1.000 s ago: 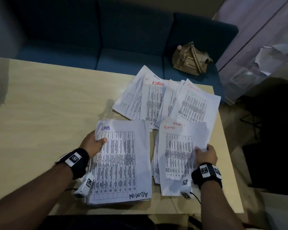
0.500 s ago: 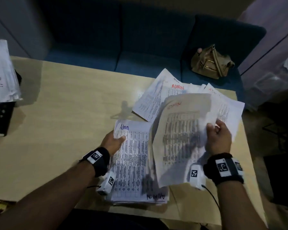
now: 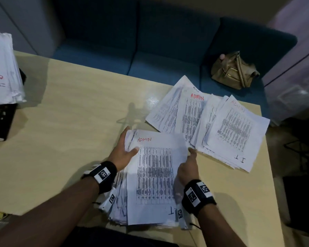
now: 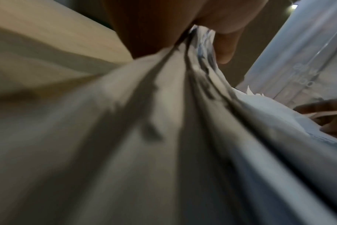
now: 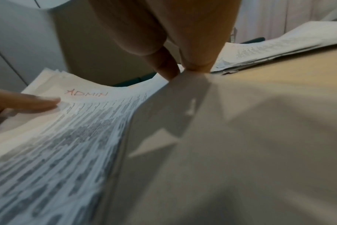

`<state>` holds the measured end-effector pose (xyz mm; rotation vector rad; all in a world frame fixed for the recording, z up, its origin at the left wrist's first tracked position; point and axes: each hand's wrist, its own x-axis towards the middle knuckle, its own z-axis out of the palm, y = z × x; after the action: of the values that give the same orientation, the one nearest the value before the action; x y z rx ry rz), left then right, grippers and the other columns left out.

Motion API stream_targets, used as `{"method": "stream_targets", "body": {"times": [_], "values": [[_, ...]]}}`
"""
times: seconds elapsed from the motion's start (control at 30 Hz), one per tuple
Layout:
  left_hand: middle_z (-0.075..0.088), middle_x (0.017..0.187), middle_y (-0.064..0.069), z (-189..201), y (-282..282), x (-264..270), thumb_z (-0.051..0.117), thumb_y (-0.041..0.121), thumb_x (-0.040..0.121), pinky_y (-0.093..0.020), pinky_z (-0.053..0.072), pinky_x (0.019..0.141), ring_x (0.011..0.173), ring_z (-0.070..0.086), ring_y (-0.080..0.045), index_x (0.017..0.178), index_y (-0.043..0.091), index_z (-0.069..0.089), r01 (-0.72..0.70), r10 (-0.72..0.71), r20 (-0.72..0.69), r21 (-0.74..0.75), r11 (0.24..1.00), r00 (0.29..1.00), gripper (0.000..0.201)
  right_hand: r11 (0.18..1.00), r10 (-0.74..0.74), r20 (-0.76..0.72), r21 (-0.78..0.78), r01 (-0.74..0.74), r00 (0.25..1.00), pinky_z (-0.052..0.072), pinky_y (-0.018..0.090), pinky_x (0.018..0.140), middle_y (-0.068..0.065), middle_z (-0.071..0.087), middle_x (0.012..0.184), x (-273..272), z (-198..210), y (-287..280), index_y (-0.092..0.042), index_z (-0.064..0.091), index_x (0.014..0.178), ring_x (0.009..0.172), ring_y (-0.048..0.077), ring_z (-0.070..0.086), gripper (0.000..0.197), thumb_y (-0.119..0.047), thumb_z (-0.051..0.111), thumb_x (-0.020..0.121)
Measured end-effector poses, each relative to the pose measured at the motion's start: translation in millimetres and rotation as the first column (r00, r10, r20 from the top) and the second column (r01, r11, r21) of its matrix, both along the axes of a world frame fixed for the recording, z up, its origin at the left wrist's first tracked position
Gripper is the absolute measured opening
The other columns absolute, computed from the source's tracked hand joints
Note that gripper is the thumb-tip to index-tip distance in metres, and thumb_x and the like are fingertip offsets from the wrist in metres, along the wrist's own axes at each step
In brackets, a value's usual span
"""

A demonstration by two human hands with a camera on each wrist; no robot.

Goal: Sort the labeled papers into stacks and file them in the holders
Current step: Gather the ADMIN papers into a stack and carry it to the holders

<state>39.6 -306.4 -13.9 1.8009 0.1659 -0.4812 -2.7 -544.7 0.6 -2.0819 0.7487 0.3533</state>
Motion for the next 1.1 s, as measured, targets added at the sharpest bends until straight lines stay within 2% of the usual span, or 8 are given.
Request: {"method": "stream_targets", "body": {"times": [0.1, 0.23, 0.3, 0.43, 0.53, 0.67, 0.8, 1.1], "values": [[0.021, 0.143, 0.024, 1, 0, 8, 0.066, 0.012, 0.090, -0.028, 0.028, 0.105, 0.134, 0.019, 0.004, 0.149, 0.039, 0.018, -0.014, 0.016, 0.029, -0.065, 0.998, 0.999, 0.081, 0.996, 0.081, 0.005, -0.041, -0.081, 0.997, 0.043, 0.022, 0.061, 0.012, 0.056, 0.125, 9, 4, -2, -0.016, 0.032, 0.144, 0.090, 0.026, 0.056, 0.061, 0.009, 0.034, 0.089], [0.051, 0.122, 0.027, 0, 0, 19, 0.062, 0.004, 0.090, -0.007, 0.033, 0.089, 0.123, 0.044, -0.007, 0.123, 0.028, 0.053, -0.032, 0.031, 0.084, 0.005, 0.999, 0.996, 0.042, 0.987, 0.151, 0.057, -0.056, -0.148, 0.987, 0.044, 0.034, 0.096, 0.011, 0.054, 0.136, 8, 4, 11, -0.013, 0.040, 0.141, 0.119, 0.029, 0.054, 0.050, 0.001, 0.034, 0.093], [0.055, 0.113, 0.027, -5, 0, 22, 0.059, 0.001, 0.090, 0.002, 0.035, 0.072, 0.109, 0.052, -0.010, 0.108, 0.019, 0.058, -0.097, 0.096, 0.077, 0.009, 0.995, 0.992, 0.026, 0.978, 0.198, 0.038, -0.066, -0.196, 0.979, 0.043, 0.032, 0.093, 0.010, 0.056, 0.132, 8, 1, 13, -0.013, 0.047, 0.133, 0.114, 0.027, 0.055, 0.041, -0.005, 0.038, 0.094], [0.061, 0.117, 0.012, -16, 5, 21, 0.061, 0.003, 0.089, -0.004, 0.040, 0.073, 0.104, 0.057, -0.009, 0.102, 0.015, 0.056, -0.180, 0.180, 0.082, -0.018, 0.984, 0.980, 0.018, 0.793, 0.474, 0.060, -0.462, -0.396, 0.878, 0.039, 0.033, 0.099, 0.007, 0.045, 0.135, 23, 0, -7, -0.022, 0.055, 0.126, 0.123, 0.025, 0.045, 0.035, -0.033, 0.050, 0.093], [0.062, 0.118, 0.011, -16, 3, 20, 0.062, 0.008, 0.090, -0.010, 0.039, 0.079, 0.106, 0.056, -0.006, 0.102, 0.018, 0.056, -0.188, 0.187, 0.089, 0.002, 0.982, 0.978, 0.017, 0.674, 0.645, 0.017, -0.483, -0.559, 0.764, 0.035, 0.042, 0.110, 0.003, 0.024, 0.153, 30, 1, -11, -0.031, 0.035, 0.140, 0.136, 0.021, 0.033, 0.047, -0.046, 0.043, 0.096], [0.065, 0.108, 0.010, -16, -5, 26, 0.065, 0.012, 0.089, -0.014, 0.043, 0.081, 0.098, 0.059, -0.008, 0.096, 0.016, 0.058, -0.271, 0.267, 0.097, 0.025, 0.962, 0.959, 0.011, 0.844, 0.497, -0.032, -0.214, -0.492, 0.867, 0.010, 0.033, 0.117, 0.001, -0.011, 0.160, 19, -10, 14, -0.023, 0.011, 0.152, 0.149, 0.023, 0.000, 0.071, -0.033, 0.052, 0.095], [0.066, 0.097, 0.014, -13, -11, 29, 0.068, 0.016, 0.086, -0.013, 0.047, 0.059, 0.067, 0.060, 0.001, 0.088, 0.022, 0.057, -0.357, 0.349, 0.096, 0.084, 0.930, 0.932, 0.013, 0.940, 0.328, -0.070, -0.069, -0.333, 0.942, 0.003, 0.018, 0.107, 0.002, -0.028, 0.157, 0, -10, 36, -0.014, -0.001, 0.153, 0.148, 0.020, -0.006, 0.074, -0.023, 0.048, 0.097], [0.048, 0.127, 0.008, -10, -8, 34, 0.075, 0.027, 0.081, -0.024, 0.033, 0.092, 0.105, 0.046, -0.008, 0.125, 0.032, 0.047, -0.278, 0.282, -0.010, 0.135, 0.951, 0.959, 0.053, 0.706, 0.632, -0.203, -0.249, -0.663, 0.748, 0.036, 0.033, 0.107, 0.003, 0.043, 0.144, 9, 10, -1, -0.025, 0.056, 0.127, 0.134, 0.021, 0.039, 0.035, -0.035, 0.049, 0.094]]}}
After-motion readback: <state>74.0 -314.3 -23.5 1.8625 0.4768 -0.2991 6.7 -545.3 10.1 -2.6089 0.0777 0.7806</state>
